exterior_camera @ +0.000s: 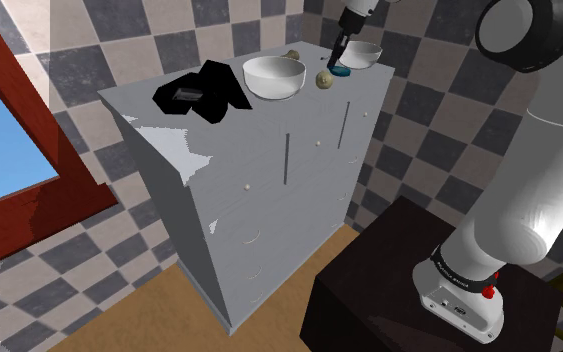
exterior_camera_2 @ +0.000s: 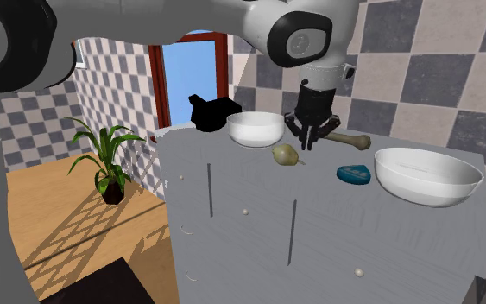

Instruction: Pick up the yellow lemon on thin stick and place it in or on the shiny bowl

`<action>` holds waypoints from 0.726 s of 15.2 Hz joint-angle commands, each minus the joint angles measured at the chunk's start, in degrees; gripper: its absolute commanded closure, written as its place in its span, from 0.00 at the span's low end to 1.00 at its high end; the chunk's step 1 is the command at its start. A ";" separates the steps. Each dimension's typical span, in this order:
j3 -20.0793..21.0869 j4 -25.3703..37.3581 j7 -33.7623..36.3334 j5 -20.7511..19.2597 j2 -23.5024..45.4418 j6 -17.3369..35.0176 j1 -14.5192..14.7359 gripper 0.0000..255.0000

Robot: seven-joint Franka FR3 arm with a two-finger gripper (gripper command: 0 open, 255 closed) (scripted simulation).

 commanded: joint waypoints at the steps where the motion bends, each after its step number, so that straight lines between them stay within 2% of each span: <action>1: 0.00 0.00 0.00 0.00 0.00 0.00 0.00 1.00; 6: 0.00 0.00 0.00 0.00 0.00 0.00 0.00 1.00; 7: 0.00 0.00 0.00 0.00 0.00 0.00 0.00 0.00; 11: 4.01 -16.05 -15.53 -16.27 -12.59 13.09 6.46 0.00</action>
